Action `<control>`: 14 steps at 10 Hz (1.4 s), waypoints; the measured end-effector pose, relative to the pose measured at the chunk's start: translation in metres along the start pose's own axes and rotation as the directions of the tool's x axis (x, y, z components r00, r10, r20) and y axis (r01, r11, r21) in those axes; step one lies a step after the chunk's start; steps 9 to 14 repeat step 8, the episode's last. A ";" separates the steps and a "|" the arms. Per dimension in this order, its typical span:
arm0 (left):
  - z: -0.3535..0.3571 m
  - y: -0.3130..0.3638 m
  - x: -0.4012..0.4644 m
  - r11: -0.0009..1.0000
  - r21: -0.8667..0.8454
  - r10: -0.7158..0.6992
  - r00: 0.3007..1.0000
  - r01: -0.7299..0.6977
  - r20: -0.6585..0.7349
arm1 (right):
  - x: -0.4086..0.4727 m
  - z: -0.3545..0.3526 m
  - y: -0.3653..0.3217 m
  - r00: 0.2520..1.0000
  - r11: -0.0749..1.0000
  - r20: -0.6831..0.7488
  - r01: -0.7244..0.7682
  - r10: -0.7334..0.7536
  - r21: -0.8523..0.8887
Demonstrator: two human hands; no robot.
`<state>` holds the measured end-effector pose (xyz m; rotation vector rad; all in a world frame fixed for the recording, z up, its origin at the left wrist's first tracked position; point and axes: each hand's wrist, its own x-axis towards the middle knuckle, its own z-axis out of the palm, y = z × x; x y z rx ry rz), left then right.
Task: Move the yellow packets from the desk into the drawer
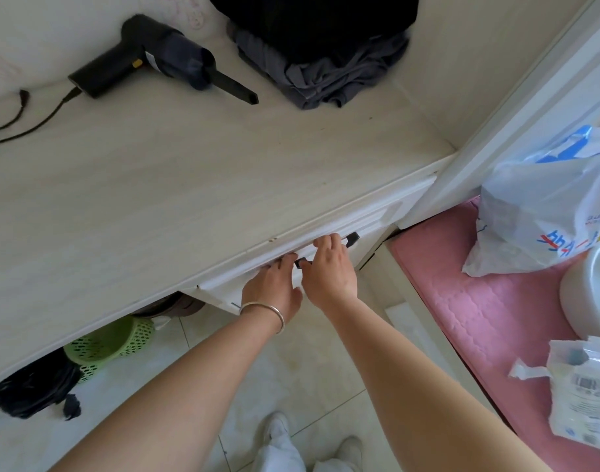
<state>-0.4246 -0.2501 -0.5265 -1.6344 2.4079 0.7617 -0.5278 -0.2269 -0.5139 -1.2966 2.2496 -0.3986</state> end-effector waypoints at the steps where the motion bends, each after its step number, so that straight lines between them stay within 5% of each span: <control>1: -0.001 -0.003 0.010 1.000 -0.018 -0.025 1.000 0.025 -0.012 | 0.009 0.002 -0.003 1.000 1.000 0.027 -0.006 0.006 0.014; 4: 0.001 -0.012 0.017 0.999 0.031 0.015 0.999 -0.014 -0.032 | 0.016 0.015 -0.006 0.995 0.979 0.032 -0.102 0.098 0.175; 7: -0.014 -0.003 -0.003 0.994 -0.110 0.002 1.000 -0.003 -0.013 | -0.008 -0.009 -0.021 0.936 0.983 0.332 -0.159 0.120 0.092; 14: -0.013 0.002 -0.024 0.993 -0.096 0.066 0.998 -0.066 0.001 | -0.032 -0.020 -0.014 0.932 0.981 0.339 -0.171 0.130 0.094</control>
